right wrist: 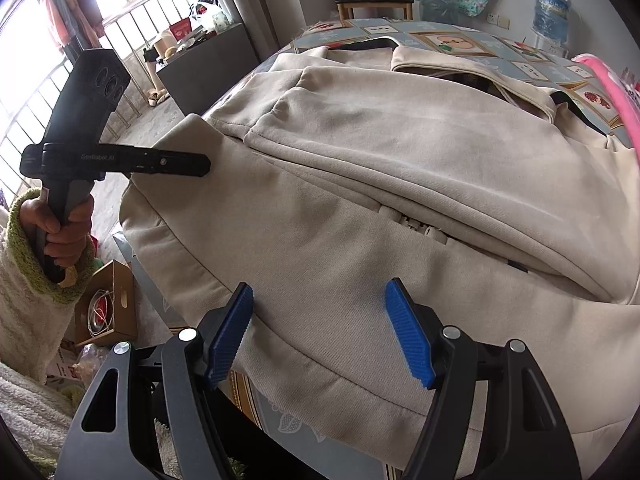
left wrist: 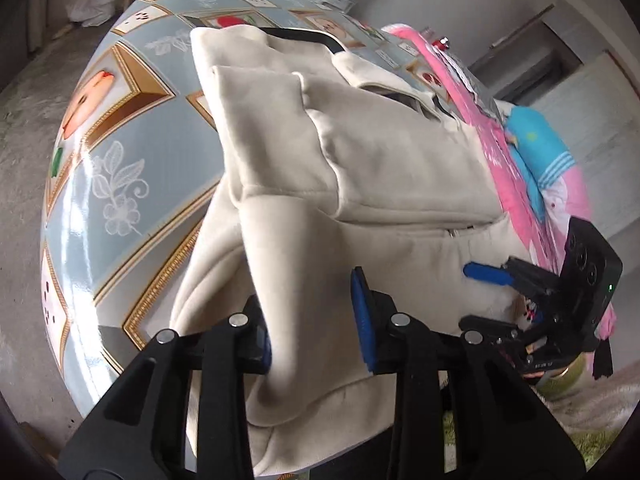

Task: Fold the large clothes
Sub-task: 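Grasp the ribbed sleeve cuff with the left gripper while the right gripper grasps the jacket edge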

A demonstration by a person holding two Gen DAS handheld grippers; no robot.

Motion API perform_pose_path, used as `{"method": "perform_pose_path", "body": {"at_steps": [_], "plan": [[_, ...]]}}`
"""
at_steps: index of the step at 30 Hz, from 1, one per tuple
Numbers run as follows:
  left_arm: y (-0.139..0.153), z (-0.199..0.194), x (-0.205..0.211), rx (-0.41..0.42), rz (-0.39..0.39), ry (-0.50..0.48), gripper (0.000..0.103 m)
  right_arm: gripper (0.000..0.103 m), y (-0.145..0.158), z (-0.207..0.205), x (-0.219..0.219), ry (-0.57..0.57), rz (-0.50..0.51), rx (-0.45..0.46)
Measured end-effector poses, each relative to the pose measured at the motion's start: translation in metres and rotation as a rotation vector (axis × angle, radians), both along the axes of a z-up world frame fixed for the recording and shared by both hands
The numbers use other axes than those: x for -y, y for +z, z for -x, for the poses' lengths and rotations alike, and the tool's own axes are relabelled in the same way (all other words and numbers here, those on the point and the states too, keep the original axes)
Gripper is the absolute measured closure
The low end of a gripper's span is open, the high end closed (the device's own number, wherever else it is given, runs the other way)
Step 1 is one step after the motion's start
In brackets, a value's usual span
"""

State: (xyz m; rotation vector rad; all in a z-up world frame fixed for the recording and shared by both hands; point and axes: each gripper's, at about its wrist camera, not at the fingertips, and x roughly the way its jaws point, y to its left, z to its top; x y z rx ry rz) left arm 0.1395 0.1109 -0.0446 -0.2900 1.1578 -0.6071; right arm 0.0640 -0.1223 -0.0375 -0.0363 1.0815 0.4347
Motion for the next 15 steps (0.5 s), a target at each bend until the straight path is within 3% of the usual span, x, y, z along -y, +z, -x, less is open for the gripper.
{"method": "perform_pose_path", "body": {"at_steps": [4, 11, 15], "plan": [[0.006, 0.006, 0.010, 0.053, -0.105, 0.030, 0.082, 0.036, 0.000, 0.000, 0.001, -0.005, -0.006, 0.001], [0.013, 0.025, 0.043, 0.150, -0.386, 0.100, 0.083, 0.036, 0.006, -0.001, 0.010, -0.038, -0.075, -0.017], [0.014, 0.029, 0.045, 0.161, -0.425, 0.144, 0.083, 0.036, 0.019, 0.003, 0.027, -0.093, -0.091, 0.033]]}}
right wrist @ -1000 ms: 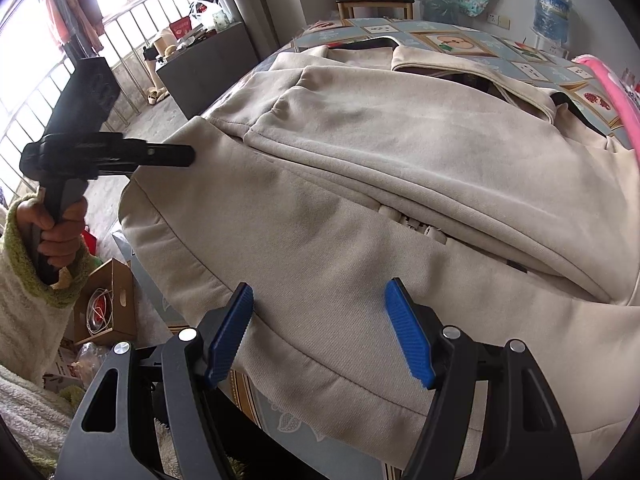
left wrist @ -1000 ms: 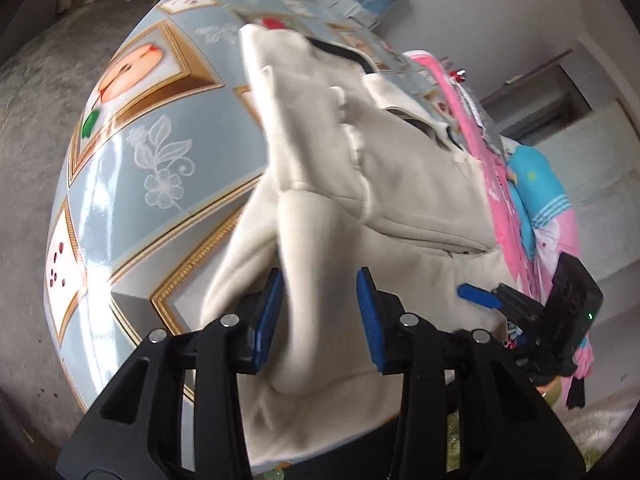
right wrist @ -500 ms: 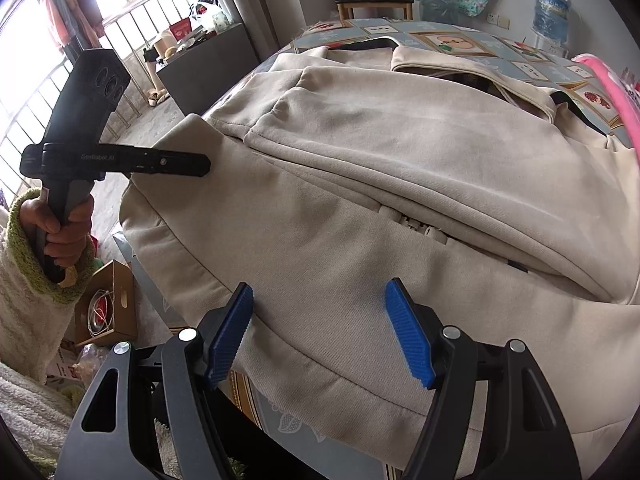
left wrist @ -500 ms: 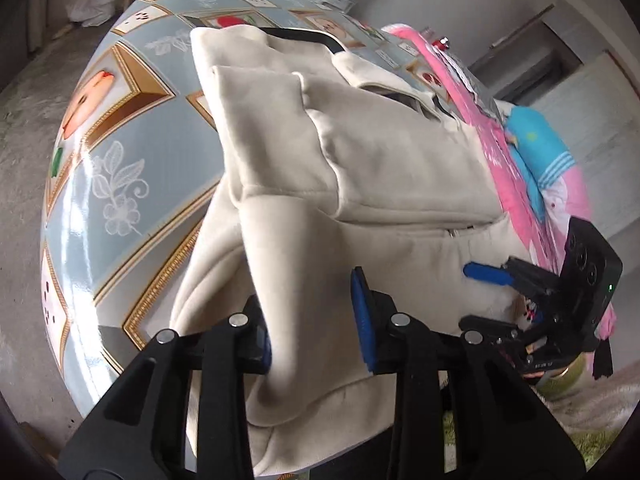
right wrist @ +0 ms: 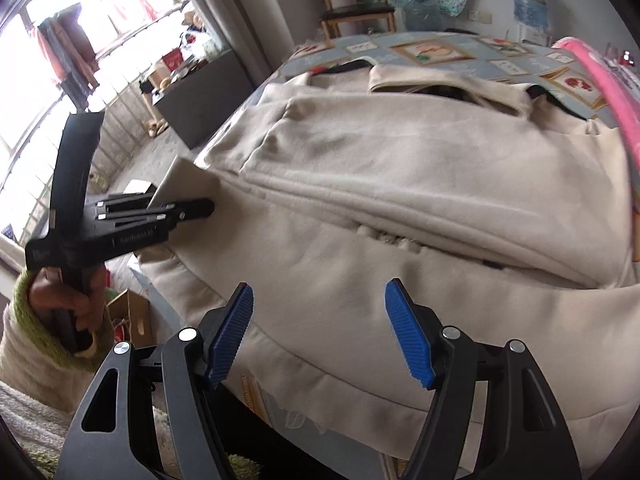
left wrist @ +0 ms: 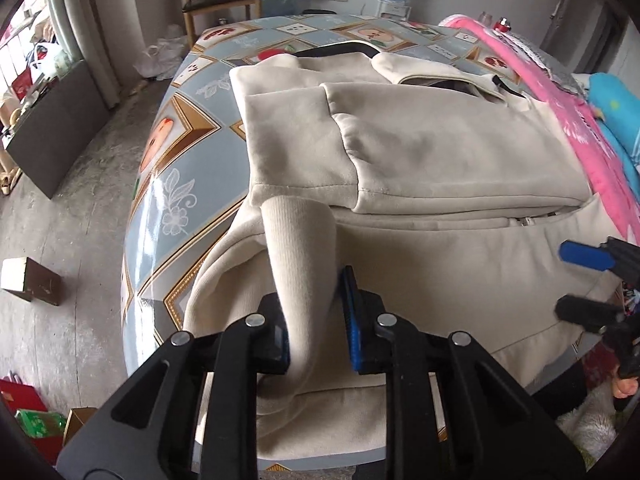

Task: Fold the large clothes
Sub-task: 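Grasp the ribbed sleeve cuff with the left gripper while the right gripper grasps the jacket edge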

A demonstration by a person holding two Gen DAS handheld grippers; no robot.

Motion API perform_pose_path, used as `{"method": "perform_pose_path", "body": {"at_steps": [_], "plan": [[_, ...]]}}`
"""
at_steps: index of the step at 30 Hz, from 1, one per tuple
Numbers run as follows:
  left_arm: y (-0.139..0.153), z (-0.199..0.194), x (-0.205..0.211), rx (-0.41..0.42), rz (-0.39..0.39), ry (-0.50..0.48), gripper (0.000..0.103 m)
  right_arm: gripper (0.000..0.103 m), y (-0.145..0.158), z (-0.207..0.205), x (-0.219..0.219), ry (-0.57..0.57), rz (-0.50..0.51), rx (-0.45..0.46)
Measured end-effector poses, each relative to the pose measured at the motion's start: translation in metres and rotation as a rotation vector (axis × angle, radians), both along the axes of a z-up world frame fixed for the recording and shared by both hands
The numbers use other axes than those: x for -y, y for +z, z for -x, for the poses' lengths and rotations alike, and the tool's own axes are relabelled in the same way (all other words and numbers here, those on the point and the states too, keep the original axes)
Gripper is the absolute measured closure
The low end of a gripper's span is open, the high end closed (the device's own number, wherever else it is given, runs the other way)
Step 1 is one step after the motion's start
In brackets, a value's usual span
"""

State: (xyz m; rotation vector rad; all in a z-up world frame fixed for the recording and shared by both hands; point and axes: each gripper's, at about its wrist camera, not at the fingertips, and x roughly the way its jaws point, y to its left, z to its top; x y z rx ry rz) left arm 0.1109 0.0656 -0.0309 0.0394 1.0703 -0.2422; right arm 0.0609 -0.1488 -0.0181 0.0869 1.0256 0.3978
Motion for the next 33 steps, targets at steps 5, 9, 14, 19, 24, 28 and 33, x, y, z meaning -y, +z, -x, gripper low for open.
{"method": "perform_pose_path", "body": {"at_steps": [5, 9, 14, 19, 24, 28, 33], "plan": [[0.001, 0.004, 0.003, 0.006, -0.028, 0.022, 0.083, 0.036, -0.022, -0.007, 0.028, -0.096, -0.030, -0.086], [0.001, 0.006, 0.005, 0.004, -0.044, 0.032, 0.083, 0.035, -0.014, -0.001, 0.043, -0.118, -0.079, -0.069], [0.002, 0.007, 0.012, 0.006, -0.079, 0.032, 0.083, 0.023, 0.001, 0.008, 0.081, -0.221, -0.099, -0.018], [0.002, 0.005, 0.012, 0.000, -0.091, 0.049, 0.077, 0.013, 0.017, 0.023, 0.133, -0.394, -0.031, 0.046], [0.002, 0.005, 0.011, 0.000, -0.113, 0.058, 0.070, 0.013, 0.023, 0.034, 0.184, -0.540, 0.017, 0.070], [0.002, 0.004, 0.011, -0.003, -0.115, 0.061, 0.069, 0.013, 0.015, 0.031, 0.213, -0.574, -0.056, 0.049], [0.002, 0.005, 0.012, 0.003, -0.127, 0.063, 0.069, 0.018, -0.007, 0.007, 0.224, -0.532, -0.170, -0.021]]}}
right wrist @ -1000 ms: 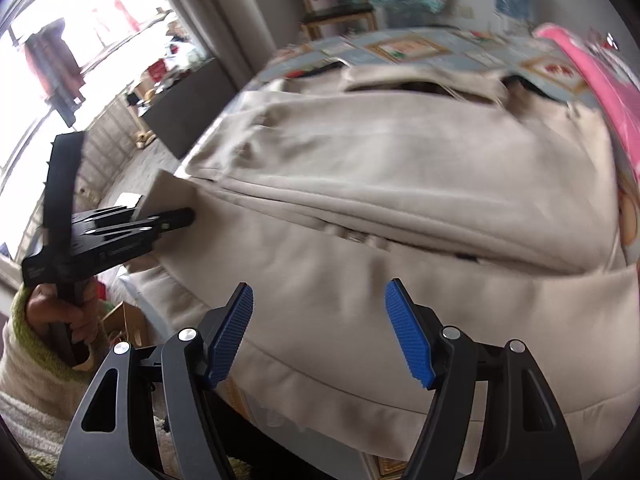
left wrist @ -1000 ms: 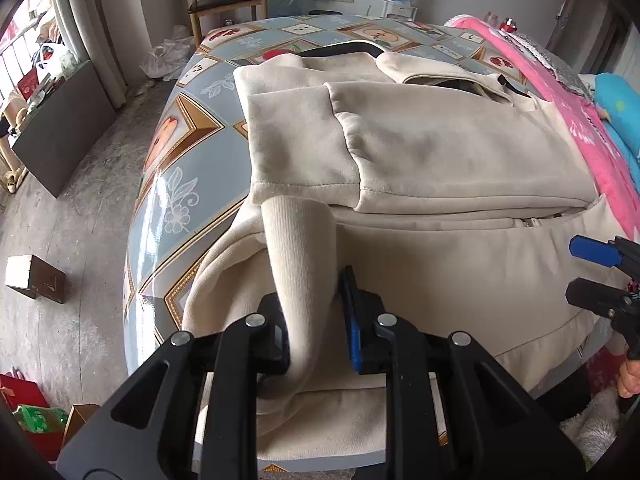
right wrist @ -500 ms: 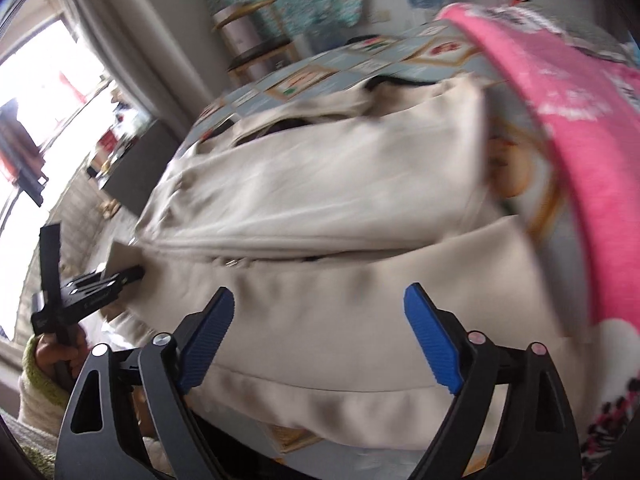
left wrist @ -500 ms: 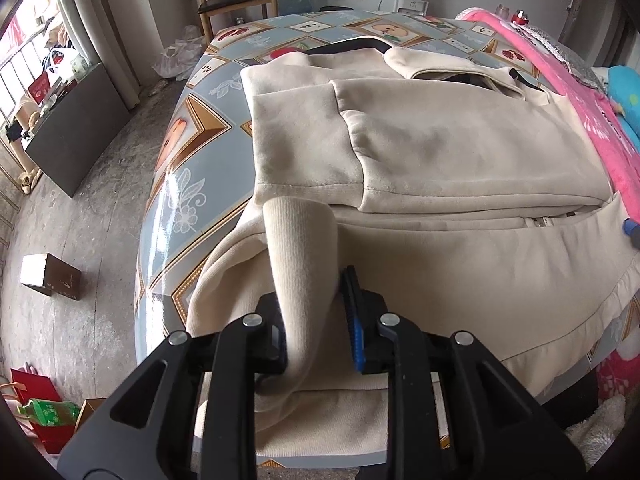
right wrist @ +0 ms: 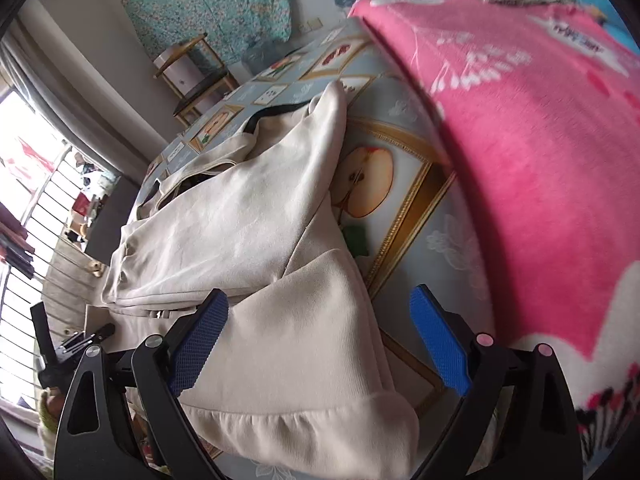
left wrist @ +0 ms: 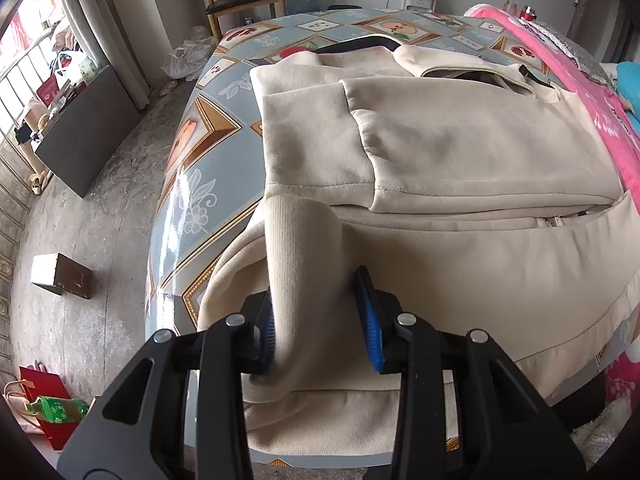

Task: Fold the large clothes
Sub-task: 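Grasp the ribbed sleeve cuff with the left gripper while the right gripper grasps the jacket edge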

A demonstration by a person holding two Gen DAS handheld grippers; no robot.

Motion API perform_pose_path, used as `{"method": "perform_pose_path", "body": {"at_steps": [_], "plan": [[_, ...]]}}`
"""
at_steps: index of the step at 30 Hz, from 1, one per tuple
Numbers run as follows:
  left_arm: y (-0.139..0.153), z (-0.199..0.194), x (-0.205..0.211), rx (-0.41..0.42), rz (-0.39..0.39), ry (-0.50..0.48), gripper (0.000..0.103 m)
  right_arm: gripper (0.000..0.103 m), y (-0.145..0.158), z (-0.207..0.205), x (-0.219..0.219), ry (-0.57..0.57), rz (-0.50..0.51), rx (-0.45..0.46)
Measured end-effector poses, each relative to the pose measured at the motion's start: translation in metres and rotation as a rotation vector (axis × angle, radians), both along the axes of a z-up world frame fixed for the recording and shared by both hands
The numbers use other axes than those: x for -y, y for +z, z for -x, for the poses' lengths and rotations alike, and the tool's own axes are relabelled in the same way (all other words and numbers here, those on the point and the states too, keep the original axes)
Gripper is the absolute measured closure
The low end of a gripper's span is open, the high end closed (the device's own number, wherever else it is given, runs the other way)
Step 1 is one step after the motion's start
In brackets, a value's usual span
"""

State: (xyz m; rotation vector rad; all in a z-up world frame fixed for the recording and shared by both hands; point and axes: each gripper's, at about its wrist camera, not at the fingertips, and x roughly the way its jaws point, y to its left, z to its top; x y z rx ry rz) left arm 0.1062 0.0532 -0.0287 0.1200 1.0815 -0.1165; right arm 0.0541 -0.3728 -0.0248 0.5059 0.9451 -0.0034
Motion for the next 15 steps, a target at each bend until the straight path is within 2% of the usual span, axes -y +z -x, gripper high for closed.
{"method": "perform_pose_path", "body": {"at_steps": [5, 7, 8, 10, 15], "plan": [[0.000, 0.000, 0.000, -0.002, 0.007, 0.010, 0.069, 0.037, -0.015, -0.018, 0.006, 0.029, -0.069, -0.022], [0.000, 0.000, 0.000, -0.003, 0.006, 0.012, 0.069, 0.056, -0.017, -0.020, 0.007, 0.028, -0.082, -0.030], [0.000, 0.000, 0.000, -0.003, 0.005, 0.013, 0.069, 0.061, -0.017, -0.018, 0.006, 0.025, -0.083, -0.032], [0.000, 0.000, 0.001, -0.003, 0.002, 0.012, 0.069, 0.067, -0.015, -0.013, 0.005, 0.026, -0.083, -0.023], [0.000, 0.000, 0.001, -0.003, -0.002, 0.007, 0.069, 0.068, 0.002, 0.009, 0.005, 0.053, -0.103, 0.046]]}}
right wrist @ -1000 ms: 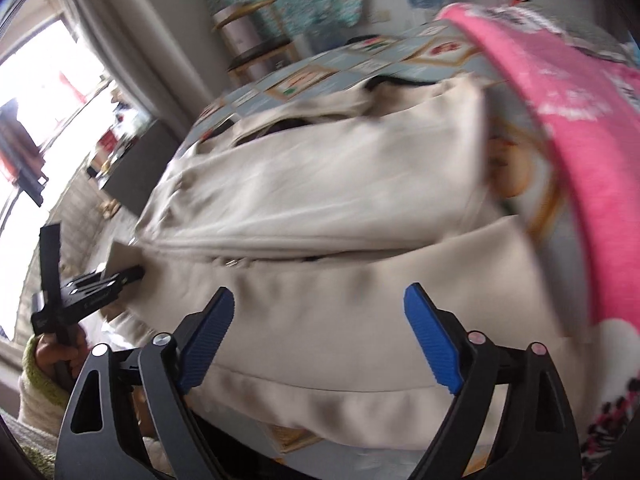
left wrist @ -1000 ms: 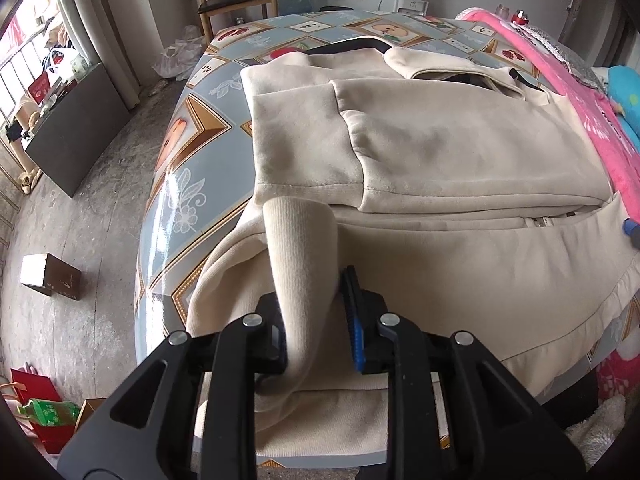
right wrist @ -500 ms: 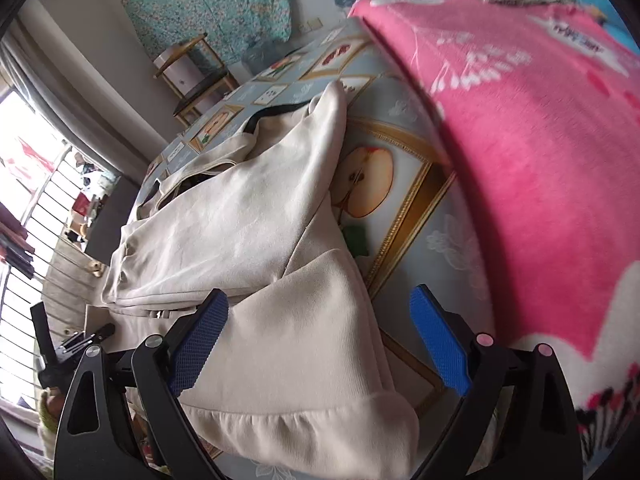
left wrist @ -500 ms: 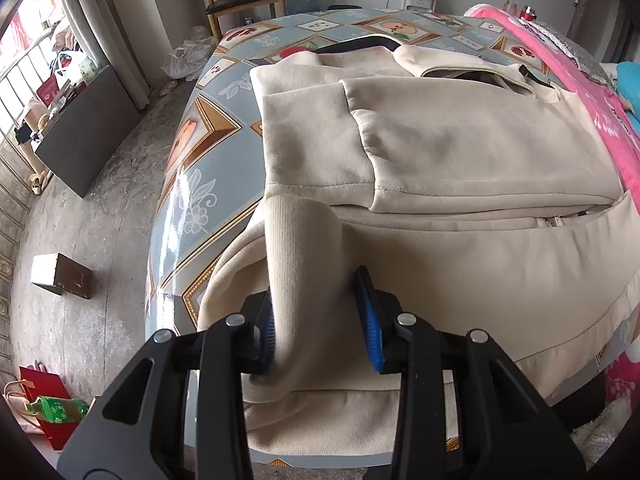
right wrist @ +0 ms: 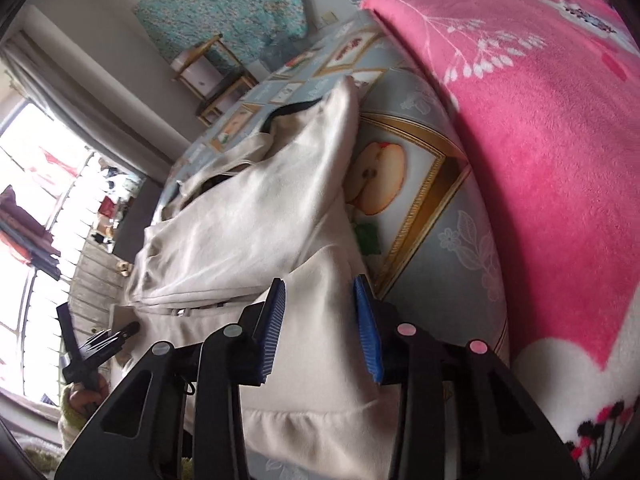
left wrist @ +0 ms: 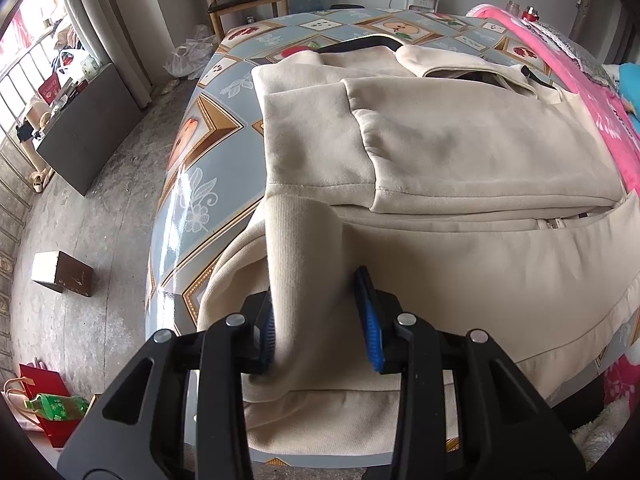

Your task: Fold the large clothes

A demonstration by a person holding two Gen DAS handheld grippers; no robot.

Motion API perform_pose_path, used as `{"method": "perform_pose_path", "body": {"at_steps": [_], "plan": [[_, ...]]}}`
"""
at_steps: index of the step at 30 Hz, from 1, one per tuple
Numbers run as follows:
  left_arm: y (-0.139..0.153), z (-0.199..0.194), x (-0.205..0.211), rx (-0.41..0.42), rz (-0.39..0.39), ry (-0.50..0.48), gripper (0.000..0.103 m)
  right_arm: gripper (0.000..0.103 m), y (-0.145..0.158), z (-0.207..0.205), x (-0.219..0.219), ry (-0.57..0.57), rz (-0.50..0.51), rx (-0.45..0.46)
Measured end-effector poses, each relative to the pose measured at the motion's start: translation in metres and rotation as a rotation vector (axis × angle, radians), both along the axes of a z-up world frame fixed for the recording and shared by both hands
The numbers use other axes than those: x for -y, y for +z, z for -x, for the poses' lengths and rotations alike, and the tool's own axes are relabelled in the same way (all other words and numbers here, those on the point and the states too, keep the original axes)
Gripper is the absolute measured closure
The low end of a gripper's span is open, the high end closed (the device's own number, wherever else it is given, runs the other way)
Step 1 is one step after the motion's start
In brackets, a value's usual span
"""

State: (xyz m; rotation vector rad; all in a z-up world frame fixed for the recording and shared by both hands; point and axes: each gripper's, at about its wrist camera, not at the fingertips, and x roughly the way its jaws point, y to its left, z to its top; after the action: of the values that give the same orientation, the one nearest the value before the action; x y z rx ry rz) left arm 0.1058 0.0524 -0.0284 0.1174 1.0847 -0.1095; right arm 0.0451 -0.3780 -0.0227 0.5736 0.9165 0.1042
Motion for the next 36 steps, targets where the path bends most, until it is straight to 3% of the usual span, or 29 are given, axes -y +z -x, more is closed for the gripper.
{"method": "perform_pose_path", "body": {"at_steps": [5, 9, 15, 22, 27, 36], "plan": [[0.000, 0.000, 0.000, 0.001, 0.004, 0.004, 0.069, 0.068, 0.006, 0.007, -0.008, 0.071, 0.000, 0.015], [0.000, 0.000, -0.001, 0.000, 0.018, 0.007, 0.069, 0.068, -0.002, 0.000, -0.005, 0.053, 0.001, -0.017], [0.000, 0.000, -0.002, 0.005, 0.017, 0.000, 0.069, 0.068, -0.016, 0.007, 0.007, 0.051, -0.085, -0.072], [0.000, 0.001, -0.002, 0.006, 0.020, -0.003, 0.069, 0.068, -0.005, 0.016, -0.007, 0.191, -0.036, -0.087], [0.000, 0.001, -0.002, 0.005, 0.024, -0.002, 0.069, 0.068, -0.010, -0.008, -0.009, 0.207, 0.004, -0.108], [0.000, 0.000, -0.004, 0.005, 0.038, -0.003, 0.069, 0.068, -0.028, -0.029, 0.006, 0.276, -0.120, -0.162]]}}
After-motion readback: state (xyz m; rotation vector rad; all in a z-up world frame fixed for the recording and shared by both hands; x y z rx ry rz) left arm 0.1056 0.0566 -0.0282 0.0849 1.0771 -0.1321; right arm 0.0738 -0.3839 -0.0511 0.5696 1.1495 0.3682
